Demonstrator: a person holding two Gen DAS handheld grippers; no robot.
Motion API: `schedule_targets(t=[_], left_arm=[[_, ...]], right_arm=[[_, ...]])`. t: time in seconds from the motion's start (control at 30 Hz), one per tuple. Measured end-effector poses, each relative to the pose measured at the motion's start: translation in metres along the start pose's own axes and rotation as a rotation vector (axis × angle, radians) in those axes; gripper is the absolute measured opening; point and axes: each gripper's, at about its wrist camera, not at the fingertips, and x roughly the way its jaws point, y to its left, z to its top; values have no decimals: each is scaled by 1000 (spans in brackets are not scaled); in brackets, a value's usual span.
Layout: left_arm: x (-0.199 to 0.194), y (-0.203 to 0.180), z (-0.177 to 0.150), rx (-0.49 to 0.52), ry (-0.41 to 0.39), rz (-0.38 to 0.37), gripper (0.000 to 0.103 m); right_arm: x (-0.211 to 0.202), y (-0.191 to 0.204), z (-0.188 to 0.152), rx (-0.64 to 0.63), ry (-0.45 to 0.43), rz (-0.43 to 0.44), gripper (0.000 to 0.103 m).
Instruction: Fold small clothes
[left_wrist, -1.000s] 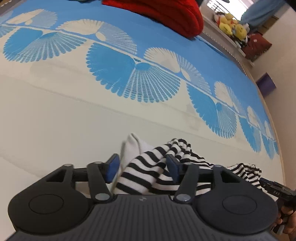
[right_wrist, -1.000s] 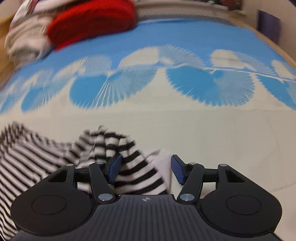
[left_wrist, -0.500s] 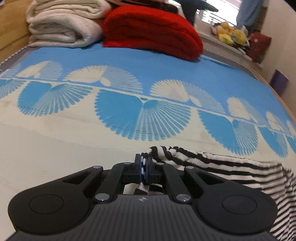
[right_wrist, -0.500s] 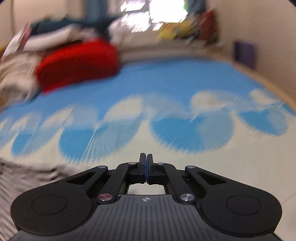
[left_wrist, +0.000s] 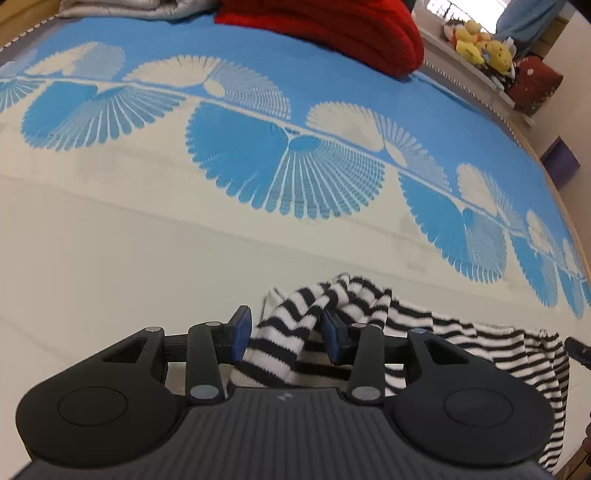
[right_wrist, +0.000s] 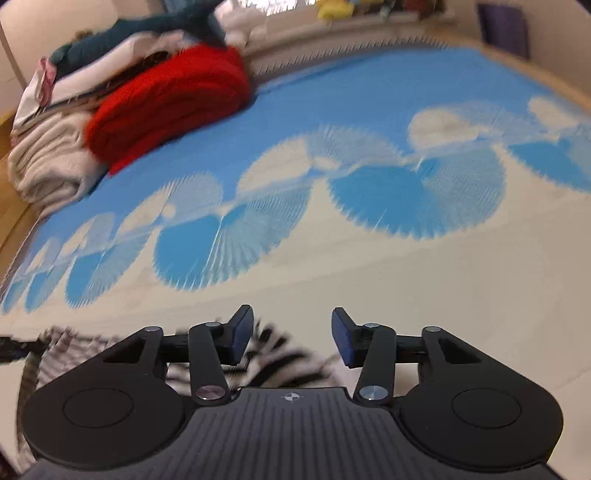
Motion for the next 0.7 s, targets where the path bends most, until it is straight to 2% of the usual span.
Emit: schedule_targets(t=[0.03,0.07,0.1,0.13,0.17,0.2,0.27,0.33,0.4,0.47,0.5,0.53,0.57,0.63,0.7], left_arm=[[3,-3,1,8,8,3,45],[5,-5,0,14,12,7,45],[6,-6,0,16,12,9,44],[6,-7,-1,19,6,8,25],[5,-8,0,25,-7,3,10],[2,-11,1,33,-31,-2,4],[-7,-16,2,43,-99,-21,4],[-14,-25,2,84,-161,-30,4],[-7,-33,0,134,-157,37,4],[10,-30,-3,123,-82,71,5],[19,-25,-5,101,-23,63,10],[26,-22,-6,79,29,51,14],[27,-20,-7,70,48,57,17],[14,-19,-7,74,16,78,38],[-7,-16,-7,78,-22,37,40]], right_arm=[[4,1,-2,-18,36,5,49],[8,6,-7,-54,63,-7,43],[11,12,-9,-98,74,-24,28],[12,17,-11,-138,68,-32,4],[9,21,-11,-155,45,-30,3],[5,22,-9,-144,-4,-40,2],[-8,18,1,-80,-124,-79,2],[-11,15,5,-42,-186,-129,2],[0,20,4,-86,-151,-174,3],[23,26,-4,-126,-41,-192,6],[35,27,-8,-144,27,-216,7],[44,28,-13,-164,77,-251,16],[50,29,-18,-177,115,-277,24],[47,32,-20,-178,119,-288,27],[30,32,-17,-149,86,-275,38]])
